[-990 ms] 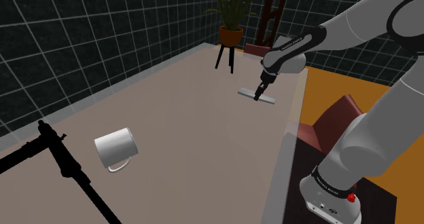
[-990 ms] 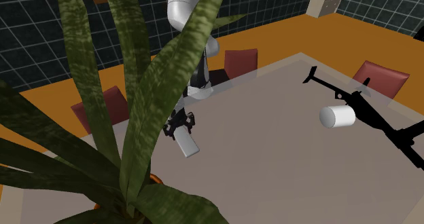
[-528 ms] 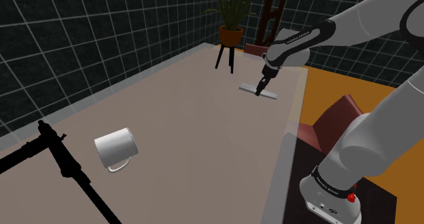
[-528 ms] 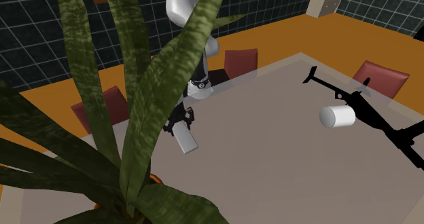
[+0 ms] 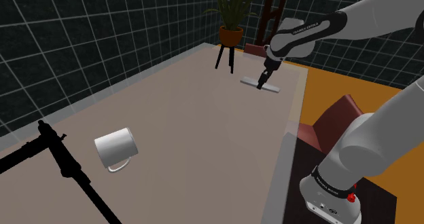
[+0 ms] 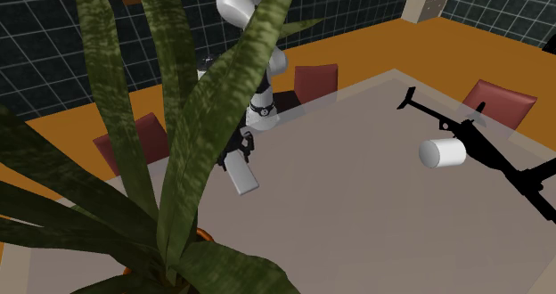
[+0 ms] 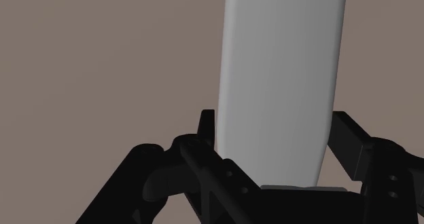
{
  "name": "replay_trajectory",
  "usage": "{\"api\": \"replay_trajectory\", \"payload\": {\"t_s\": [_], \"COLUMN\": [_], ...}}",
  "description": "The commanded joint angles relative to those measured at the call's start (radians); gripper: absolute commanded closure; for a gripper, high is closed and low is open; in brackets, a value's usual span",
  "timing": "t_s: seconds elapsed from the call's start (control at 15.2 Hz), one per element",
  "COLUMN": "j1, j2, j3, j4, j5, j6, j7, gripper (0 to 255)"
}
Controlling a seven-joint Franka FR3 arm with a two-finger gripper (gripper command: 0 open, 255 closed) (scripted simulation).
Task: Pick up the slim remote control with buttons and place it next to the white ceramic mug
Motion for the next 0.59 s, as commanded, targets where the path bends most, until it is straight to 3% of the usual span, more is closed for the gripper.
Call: {"api": "replay_trajectory", "payload": {"t_s": [0.0,0.53], "j1": [-0.003,-0.007], "j2": [-0.018,-0.065], "j3": [0.004,0.017], "j4": [0.012,0.080], "j5": [-0.009,-0.030], "j6": [-0.029,-0.141], "j7": [0.009,0.033], "gripper": [255,255]}}
